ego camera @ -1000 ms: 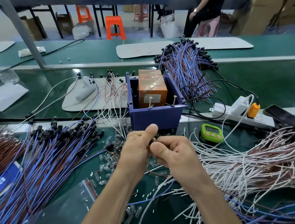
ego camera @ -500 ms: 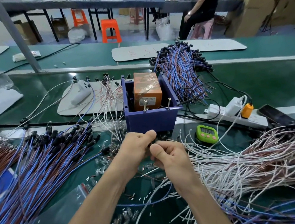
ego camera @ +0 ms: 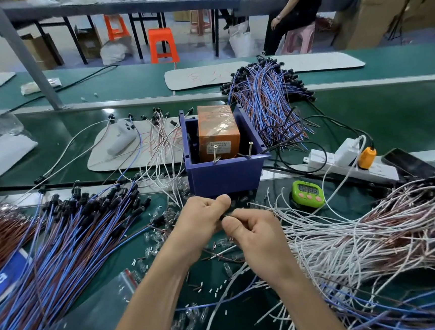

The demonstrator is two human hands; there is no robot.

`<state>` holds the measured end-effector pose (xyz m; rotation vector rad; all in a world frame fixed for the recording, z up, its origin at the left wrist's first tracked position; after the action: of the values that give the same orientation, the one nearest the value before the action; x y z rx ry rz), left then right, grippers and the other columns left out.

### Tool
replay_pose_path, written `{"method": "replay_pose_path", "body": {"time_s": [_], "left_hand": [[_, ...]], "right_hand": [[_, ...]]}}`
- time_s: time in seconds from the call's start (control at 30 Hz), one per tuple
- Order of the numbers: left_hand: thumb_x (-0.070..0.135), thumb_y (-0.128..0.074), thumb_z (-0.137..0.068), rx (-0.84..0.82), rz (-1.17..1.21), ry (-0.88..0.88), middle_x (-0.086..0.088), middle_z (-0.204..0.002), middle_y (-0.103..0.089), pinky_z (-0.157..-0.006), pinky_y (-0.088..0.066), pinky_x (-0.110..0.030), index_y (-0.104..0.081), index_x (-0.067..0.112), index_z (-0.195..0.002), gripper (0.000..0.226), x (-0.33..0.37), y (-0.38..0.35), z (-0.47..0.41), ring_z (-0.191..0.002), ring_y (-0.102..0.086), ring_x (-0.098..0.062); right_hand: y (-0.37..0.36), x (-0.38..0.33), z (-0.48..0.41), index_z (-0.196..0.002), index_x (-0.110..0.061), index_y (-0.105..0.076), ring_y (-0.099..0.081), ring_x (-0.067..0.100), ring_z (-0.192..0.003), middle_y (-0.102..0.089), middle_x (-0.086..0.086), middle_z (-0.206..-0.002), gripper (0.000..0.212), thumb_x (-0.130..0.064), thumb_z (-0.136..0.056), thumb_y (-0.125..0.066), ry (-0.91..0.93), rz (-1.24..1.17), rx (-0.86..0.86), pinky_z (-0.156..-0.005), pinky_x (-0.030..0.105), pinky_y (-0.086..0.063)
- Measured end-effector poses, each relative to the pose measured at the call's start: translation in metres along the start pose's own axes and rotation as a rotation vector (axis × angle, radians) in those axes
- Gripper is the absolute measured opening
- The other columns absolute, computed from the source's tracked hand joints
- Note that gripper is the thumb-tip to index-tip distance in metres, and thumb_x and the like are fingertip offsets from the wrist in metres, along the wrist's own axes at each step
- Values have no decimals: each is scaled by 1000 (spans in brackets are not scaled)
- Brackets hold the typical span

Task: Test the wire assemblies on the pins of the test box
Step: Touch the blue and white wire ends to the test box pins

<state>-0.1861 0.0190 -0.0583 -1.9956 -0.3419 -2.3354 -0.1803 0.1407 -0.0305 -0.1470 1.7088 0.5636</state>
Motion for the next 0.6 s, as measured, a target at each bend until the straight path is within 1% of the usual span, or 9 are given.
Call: {"method": "replay_pose_path", "body": {"time_s": [0.07, 0.17, 0.23, 0.27, 0.33, 0.37, 0.43, 0.5, 0.6], "left_hand": [[35, -62, -99, -23, -83, -17, 4, -43, -27, -47, -24, -21, -32, 23, -42, 65, 3, 4, -3, -43, -22, -16], [47, -62, -91, -50, -108, -11, -11, -47, -39, -52, -25, -33, -39, 21, -45, 57, 11, 3, -4, -51, -30, -24], [40, -61, -99, -57, -40, 21, -10, -44, -47, -47, -30, -26, -44, 17, -47, 59, 9, -3, -5, -44, -36, -21], [35, -60, -102, -60, 5, 46, -9, -43, -48, -46, -33, -22, -45, 16, -47, 60, 7, -6, -4, -40, -38, -19], [30, -59, -103, -28, -3, 57, -4, -43, -41, -47, -34, -23, -43, 19, -45, 62, 5, -6, -3, -40, -36, -16], [31, -60, -102, 12, -111, 25, 0, -43, -37, -48, -31, -26, -39, 22, -43, 64, 8, -1, -2, -41, -32, -16], [36, -60, -101, 102, -432, -89, 9, -38, -30, -43, -28, -23, -39, 16, -41, 66, 26, 12, 6, -37, -27, -11], [37, -58, -101, 169, -572, -213, 8, -34, -30, -38, -28, -19, -45, 18, -44, 62, 51, 21, 15, -32, -30, -12], [41, -56, -102, 244, -518, -231, 9, -37, -27, -48, -37, -33, -37, 16, -45, 66, 67, 44, 18, -34, -25, -12]], "right_hand": [[-4, 6, 1, -67, -6, -59, -30, 12, -51, -38, -1, -54, 35, -18, -99, -61, -71, -166, -18, -50, 29, -24], [-16, 19, 4, -65, -12, -64, -28, 12, -46, -38, 1, -50, 37, -13, -102, -58, -233, -510, -34, -49, 27, -22], [-20, 23, 4, -64, -16, -66, -28, 11, -45, -39, -2, -48, 39, -14, -103, -57, -289, -599, -43, -48, 26, -23], [-16, 22, 2, -63, -17, -66, -28, 11, -45, -40, -3, -48, 40, -15, -103, -57, -267, -549, -34, -48, 24, -23], [-4, 14, -2, -64, -11, -65, -30, 11, -47, -41, -6, -50, 37, -16, -100, -59, -152, -305, -5, -48, 23, -26], [0, 10, -3, -65, -6, -63, -31, 11, -49, -41, -7, -51, 34, -19, -97, -60, -94, -181, 1, -48, 25, -27], [3, 7, -2, -68, -5, -60, -33, 11, -51, -41, -8, -52, 34, -23, -97, -61, -29, -27, 5, -50, 29, -29], [6, 11, -1, -72, -10, -64, -38, 8, -51, -46, -9, -53, 30, -24, -98, -63, -25, 41, 11, -52, 28, -32], [12, 13, 0, -73, -13, -64, -43, 8, -54, -49, -4, -56, 29, -27, -98, -62, -43, 21, 26, -53, 30, -36]]}}
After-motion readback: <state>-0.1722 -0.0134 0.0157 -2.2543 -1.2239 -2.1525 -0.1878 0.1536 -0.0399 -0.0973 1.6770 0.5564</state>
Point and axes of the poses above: each hand's wrist, its own z-axis away from the middle knuckle, its own y-axis out of the back of the hand, x = y × z, the point moved 10 cm from there along -z, towards the middle knuckle
